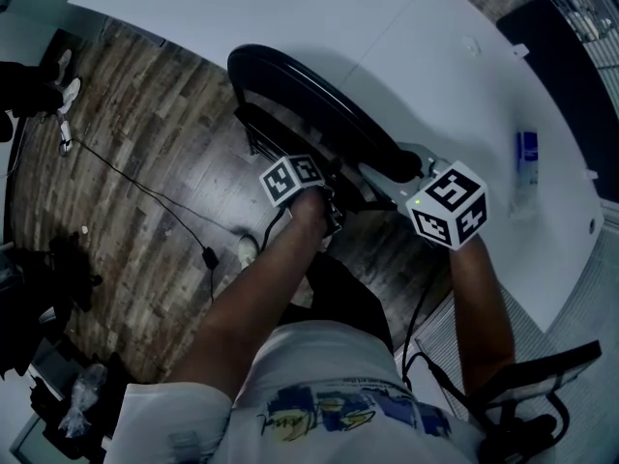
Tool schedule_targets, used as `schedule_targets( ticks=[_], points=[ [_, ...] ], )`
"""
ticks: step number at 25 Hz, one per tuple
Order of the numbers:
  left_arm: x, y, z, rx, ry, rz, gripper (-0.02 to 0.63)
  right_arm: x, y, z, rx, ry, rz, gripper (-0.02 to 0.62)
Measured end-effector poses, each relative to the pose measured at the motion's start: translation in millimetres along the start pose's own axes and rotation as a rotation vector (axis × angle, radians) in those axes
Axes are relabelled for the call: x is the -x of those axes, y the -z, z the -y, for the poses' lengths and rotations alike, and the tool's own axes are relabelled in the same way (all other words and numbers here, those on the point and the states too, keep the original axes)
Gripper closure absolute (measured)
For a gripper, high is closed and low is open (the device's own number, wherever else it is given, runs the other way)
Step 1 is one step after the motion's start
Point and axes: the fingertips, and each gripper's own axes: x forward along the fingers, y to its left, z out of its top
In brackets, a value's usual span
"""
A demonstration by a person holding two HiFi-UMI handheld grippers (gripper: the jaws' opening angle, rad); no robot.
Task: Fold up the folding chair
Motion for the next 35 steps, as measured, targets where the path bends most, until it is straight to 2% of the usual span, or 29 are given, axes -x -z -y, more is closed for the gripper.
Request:
schedule_targets(
  ticks=[2, 3, 8, 18, 35],
  points=[
    [4, -4, 2, -0.012, 0.011, 0.004, 0.407, 2, -3, 3, 0.000, 0.017, 0.005, 0.490],
    [5, -6, 3, -0.018, 0.017, 0.004, 0.407, 1, -3, 5, -0.001, 0.022, 0.003, 0.466],
    [3, -12, 7, -0.046, 0.040, 0.002, 0.407, -2, -4, 16, 0.001, 0.022, -0.037, 0.465],
    [2, -19, 17, -0.030, 0.104, -0.013, 0.407, -6, -8, 30, 0.008, 0.048, -0.025, 0.465],
    [11, -22, 13, -0.063, 0.117, -0.035, 0.407, -7, -10, 40, -0.019, 0.071, -0.020, 0.451]
  ],
)
